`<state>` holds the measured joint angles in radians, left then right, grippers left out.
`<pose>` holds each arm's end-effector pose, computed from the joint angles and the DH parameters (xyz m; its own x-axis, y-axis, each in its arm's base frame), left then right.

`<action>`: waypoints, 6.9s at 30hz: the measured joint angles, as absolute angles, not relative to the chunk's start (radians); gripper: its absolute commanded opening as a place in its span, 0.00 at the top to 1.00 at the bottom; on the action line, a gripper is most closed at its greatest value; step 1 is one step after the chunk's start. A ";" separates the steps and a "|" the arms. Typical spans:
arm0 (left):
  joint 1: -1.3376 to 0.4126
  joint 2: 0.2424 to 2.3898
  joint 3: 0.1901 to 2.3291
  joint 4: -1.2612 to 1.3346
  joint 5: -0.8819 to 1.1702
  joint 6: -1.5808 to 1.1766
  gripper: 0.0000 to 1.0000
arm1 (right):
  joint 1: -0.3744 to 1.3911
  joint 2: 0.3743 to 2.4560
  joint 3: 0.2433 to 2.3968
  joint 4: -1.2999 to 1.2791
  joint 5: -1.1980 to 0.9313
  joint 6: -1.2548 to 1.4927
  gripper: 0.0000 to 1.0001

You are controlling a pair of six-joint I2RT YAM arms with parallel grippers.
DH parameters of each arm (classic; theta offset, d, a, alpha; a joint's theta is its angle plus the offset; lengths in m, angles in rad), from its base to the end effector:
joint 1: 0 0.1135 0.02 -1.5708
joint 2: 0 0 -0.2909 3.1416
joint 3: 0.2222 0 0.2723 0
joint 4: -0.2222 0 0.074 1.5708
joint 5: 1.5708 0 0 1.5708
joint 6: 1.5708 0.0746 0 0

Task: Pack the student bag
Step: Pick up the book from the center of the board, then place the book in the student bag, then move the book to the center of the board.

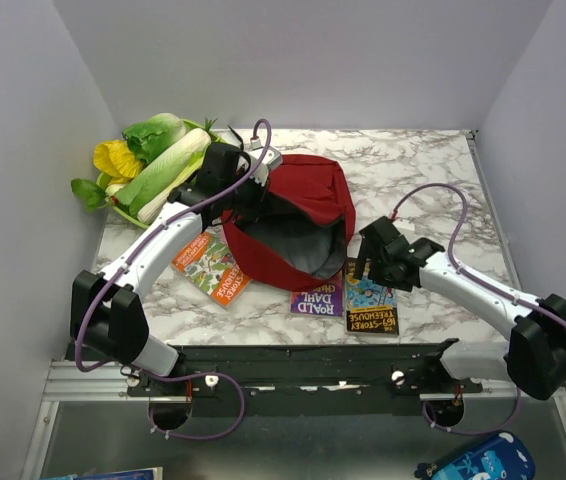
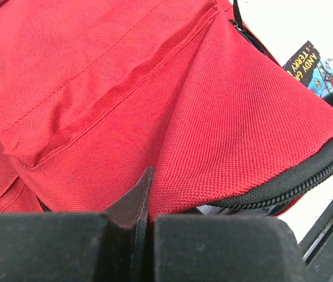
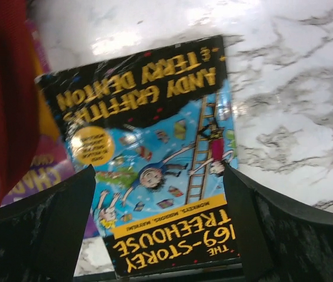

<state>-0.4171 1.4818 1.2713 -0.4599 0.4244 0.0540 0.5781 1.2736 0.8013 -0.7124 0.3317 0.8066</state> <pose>0.3329 -0.1811 0.3182 -0.5314 0.2892 -0.7962 0.6939 0.6878 -0.2132 0.2252 0.1179 0.1904 -0.8357 0.2698 -0.4784 0.2737 0.9597 0.0631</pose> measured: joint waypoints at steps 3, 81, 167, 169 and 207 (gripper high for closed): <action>-0.417 1.486 1.279 -0.459 0.425 0.050 1.00 | 0.656 1.278 0.818 -0.711 0.346 0.780 0.06; -0.392 1.440 1.204 -0.469 0.464 0.056 1.00 | 0.992 1.184 1.451 -0.789 0.313 0.728 1.00; -0.416 1.463 1.284 -0.617 0.583 0.128 1.00 | 1.297 1.592 1.107 -0.391 0.734 0.858 0.34; -0.416 1.463 1.284 -0.617 0.582 0.126 1.00 | 1.348 1.649 1.192 -0.526 0.762 0.948 0.36; -0.417 1.465 1.284 -0.627 0.575 0.124 1.00 | 1.408 1.995 1.282 -0.706 0.893 1.010 0.59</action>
<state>-0.4168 1.4647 1.2842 -0.6273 0.5751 0.1238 1.4082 1.9945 1.2823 -0.7063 0.8928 1.0103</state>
